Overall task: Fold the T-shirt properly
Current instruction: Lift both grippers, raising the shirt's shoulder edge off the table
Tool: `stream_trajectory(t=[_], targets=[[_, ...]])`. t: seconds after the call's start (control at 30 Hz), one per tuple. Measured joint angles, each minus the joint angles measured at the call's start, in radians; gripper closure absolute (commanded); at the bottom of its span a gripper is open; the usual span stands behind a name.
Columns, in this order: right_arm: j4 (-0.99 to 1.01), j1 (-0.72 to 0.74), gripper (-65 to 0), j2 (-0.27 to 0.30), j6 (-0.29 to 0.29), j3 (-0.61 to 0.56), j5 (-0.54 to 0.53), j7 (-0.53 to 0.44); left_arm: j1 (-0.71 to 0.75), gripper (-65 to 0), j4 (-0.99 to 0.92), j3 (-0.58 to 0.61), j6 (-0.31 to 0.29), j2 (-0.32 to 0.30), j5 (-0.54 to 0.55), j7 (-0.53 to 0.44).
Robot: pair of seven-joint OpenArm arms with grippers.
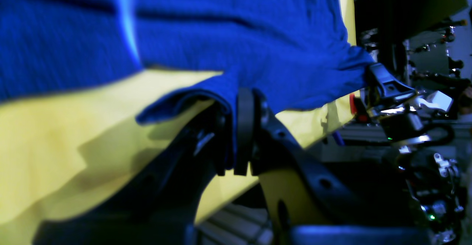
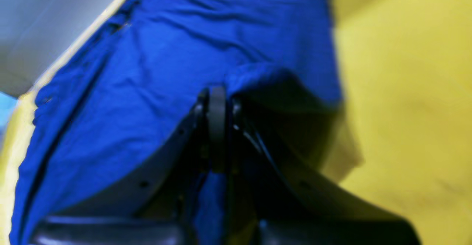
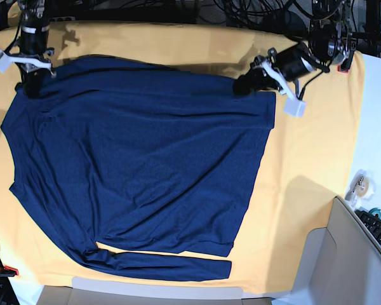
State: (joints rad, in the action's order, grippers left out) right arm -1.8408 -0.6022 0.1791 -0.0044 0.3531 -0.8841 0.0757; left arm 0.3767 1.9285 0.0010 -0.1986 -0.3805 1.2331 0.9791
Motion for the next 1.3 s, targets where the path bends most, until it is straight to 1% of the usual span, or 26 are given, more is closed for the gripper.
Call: stream_trajectory(t=[0.07, 0.13, 0.17, 0.27, 0.33, 0.37, 0.4, 0.47, 0.57, 0.7, 1.0, 1.07, 1.17, 1.23, 1.3], targets=[[0.0, 0.051, -0.1, -0.002, -0.034, -0.002, 0.017, 0.056, -0.048, -1.6, 0.0, 0.0, 0.003, 0.0, 0.003, 0.015], [0.0, 0.095, -0.1, -0.005, -0.068, -0.003, 0.048, 0.093, -0.09, -1.6, -0.002, 0.0, 0.0, 0.006, 0.008, 0.061], [0.001, 0.111, -0.1, -0.006, -0.076, -0.004, 0.06, 0.104, -0.108, -1.6, -0.009, 0.0, -0.001, 0.015, 0.009, 0.068], [0.002, 0.15, -0.1, -0.011, -0.082, -0.008, 0.078, 0.113, -0.156, -1.6, -0.055, -0.008, 0.0, 0.04, 0.006, 0.136], [0.003, 0.171, -0.1, -0.011, -0.099, -0.008, 0.085, 0.112, -0.184, -1.6, -0.083, -0.05, 0.001, 0.069, 0.005, 0.147], [0.003, 0.179, -0.1, -0.011, -0.102, -0.008, 0.089, 0.113, -0.192, -1.6, -0.091, -0.072, 0.0, 0.072, 0.005, 0.157], [0.004, 0.185, -0.1, -0.011, -0.12, -0.008, 0.089, 0.113, -0.201, -1.6, -0.096, -0.093, 0.0, 0.072, 0.005, 0.186], [0.022, 0.203, -0.1, -0.011, -0.135, -0.008, 0.089, 0.112, -0.226, -1.6, -0.1, -0.125, 0.0, 0.072, 0.001, 0.203], [0.063, 0.235, -0.1, -0.011, -0.135, -0.009, 0.089, 0.115, -0.268, -1.6, -0.1, -0.146, -0.001, 0.073, 0.001, 0.229], [0.112, 0.27, -0.1, -0.011, -0.135, -0.009, 0.089, 0.115, -0.311, -1.6, -0.1, -0.146, -0.003, 0.076, 0.001, 0.232], [0.221, 0.324, -0.1, -0.01, -0.134, -0.032, 0.089, 0.114, -0.315, -1.7, -0.208, -0.146, -0.004, 0.072, -0.006, 0.229], [0.24, 0.33, -0.2, -0.008, -0.135, -0.032, 0.089, 0.116, -0.315, -3.7, -0.228, -0.145, -0.004, 0.072, -0.006, 0.229], [0.246, 0.332, -1.4, -0.008, -0.135, -0.032, 0.089, 0.115, -0.313, -10.0, -0.247, -0.144, -0.004, 0.072, -0.007, 0.228], [0.253, 0.331, -5.9, -0.008, -0.135, -0.032, 0.089, 0.112, -0.311, -14.2, -0.247, -0.144, -0.004, 0.072, -0.007, 0.226], [0.255, 0.33, -14.5, -0.008, -0.138, -0.032, 0.09, 0.117, -0.298, -19.5, -0.246, -0.144, -0.008, 0.072, -0.003, 0.224]])
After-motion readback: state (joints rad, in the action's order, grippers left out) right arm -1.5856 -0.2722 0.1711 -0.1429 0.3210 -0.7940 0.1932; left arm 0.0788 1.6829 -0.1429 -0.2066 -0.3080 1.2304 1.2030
